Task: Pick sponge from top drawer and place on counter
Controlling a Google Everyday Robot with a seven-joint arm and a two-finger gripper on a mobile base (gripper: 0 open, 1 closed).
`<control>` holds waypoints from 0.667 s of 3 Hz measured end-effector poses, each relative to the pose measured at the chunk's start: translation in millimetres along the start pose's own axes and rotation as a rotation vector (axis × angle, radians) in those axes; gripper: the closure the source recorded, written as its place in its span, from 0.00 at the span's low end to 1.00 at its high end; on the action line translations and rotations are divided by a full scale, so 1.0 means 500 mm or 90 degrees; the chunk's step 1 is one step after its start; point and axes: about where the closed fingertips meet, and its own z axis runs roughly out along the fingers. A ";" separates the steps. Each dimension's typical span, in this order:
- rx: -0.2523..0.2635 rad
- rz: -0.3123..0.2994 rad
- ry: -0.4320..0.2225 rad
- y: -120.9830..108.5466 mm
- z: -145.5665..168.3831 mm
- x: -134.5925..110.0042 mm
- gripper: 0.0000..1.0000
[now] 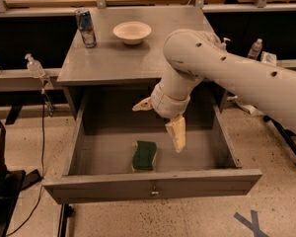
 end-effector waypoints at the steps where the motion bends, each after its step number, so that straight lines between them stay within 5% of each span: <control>1: -0.005 -0.048 -0.005 0.002 0.012 0.001 0.00; 2: -0.001 -0.036 -0.001 0.005 0.013 0.003 0.00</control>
Offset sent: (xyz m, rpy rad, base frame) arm 0.0002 -0.0062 -0.0099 0.0051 -0.0352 0.0536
